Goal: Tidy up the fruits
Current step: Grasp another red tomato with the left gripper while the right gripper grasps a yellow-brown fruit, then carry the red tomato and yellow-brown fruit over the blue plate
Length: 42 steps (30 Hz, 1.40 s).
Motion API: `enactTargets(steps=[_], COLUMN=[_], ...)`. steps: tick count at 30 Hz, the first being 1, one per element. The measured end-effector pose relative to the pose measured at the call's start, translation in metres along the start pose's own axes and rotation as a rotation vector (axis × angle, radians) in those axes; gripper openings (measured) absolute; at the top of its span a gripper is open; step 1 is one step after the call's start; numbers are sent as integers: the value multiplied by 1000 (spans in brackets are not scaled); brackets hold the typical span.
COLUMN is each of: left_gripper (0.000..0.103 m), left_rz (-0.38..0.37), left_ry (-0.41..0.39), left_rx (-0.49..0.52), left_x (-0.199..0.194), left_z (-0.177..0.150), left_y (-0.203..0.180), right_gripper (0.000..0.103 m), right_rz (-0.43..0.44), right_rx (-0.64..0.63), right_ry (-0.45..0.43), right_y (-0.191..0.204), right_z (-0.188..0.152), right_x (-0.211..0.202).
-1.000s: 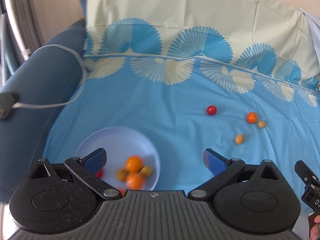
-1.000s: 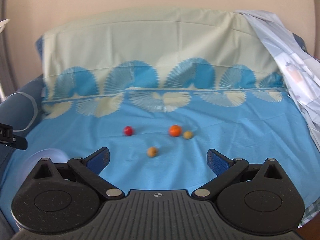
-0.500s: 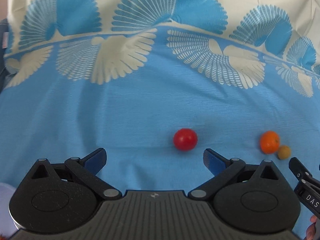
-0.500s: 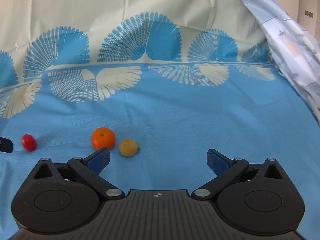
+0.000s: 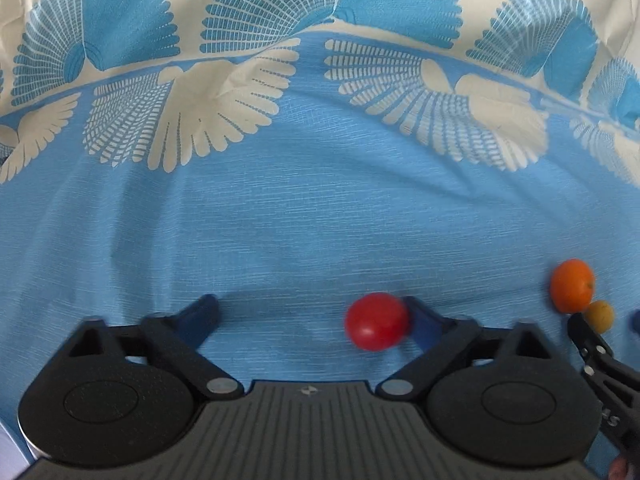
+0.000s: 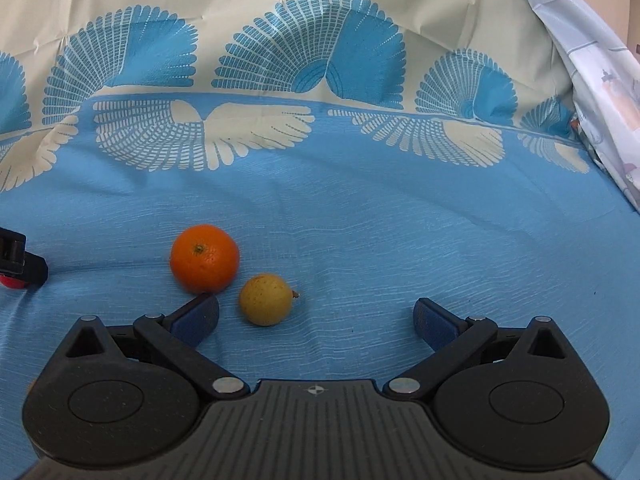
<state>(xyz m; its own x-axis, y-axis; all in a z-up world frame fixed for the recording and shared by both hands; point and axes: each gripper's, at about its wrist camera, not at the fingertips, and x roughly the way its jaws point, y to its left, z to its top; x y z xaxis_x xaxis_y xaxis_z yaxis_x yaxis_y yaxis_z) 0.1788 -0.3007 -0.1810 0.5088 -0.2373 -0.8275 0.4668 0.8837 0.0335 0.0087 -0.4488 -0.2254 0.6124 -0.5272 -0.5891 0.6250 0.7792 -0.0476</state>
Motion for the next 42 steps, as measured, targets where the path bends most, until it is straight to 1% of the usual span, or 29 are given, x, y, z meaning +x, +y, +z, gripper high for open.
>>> enactTargets(steps=[1,2,3,5,8,10,13,15,18,21,25,30,34,36,38,40,42], left_gripper=[58,31,32,32,32,32,32,32,32,32,32,32,32,32,32,32,32], left_rz=[-16,-40,-48,-57,-73,-86,-107,-107,-110,-94,-73,-16,18,29,33,26,15], left_ry=[-14,-14,-6,-2,-12,-28,-68,-93,-109,-119,-99,-72,-68,-73,-85,-94,-99], left_rx=[21,55,69,86,95,90,95,107,97,83,37,-26,-77,-95,-114,-133,-155], left_x=[-6,-12,-17,-27,-55,-82,-129,-161,-210,-257,-312,-359,-387,-399,-412,-421,-428], left_z=[0,0,0,-2,-7,-11,-19,-26,-40,-61,-99,-154,-194,-209,-223,-234,-243], left_y=[-2,-8,-12,-16,-16,-10,1,9,26,49,86,133,166,178,189,196,202], right_gripper=[74,44,29,29,29,29,29,29,29,29,29,29,29,29,29,29,29], right_rz=[13,26,31,17,4,-16,-13,-3,36,117,267,491,627,673,696,710,716], right_rx=[-13,-28,-46,-66,-7,28,78,87,95,85,50,-15,-99,-165,-231,-291,-350], right_ry=[-14,-26,-29,-21,8,3,-26,-46,-60,-69,-69,-26,-15,-16,-8,-11,-35], right_y=[2,4,7,10,-1,-12,-27,-32,-32,-22,3,44,78,95,109,120,128], right_z=[0,0,1,2,6,11,16,14,6,-1,-9,-19,-29,-37,-45,-54,-62], right_x=[-3,-6,-8,-11,-19,-36,-73,-104,-154,-207,-274,-344,-392,-410,-424,-439,-453])
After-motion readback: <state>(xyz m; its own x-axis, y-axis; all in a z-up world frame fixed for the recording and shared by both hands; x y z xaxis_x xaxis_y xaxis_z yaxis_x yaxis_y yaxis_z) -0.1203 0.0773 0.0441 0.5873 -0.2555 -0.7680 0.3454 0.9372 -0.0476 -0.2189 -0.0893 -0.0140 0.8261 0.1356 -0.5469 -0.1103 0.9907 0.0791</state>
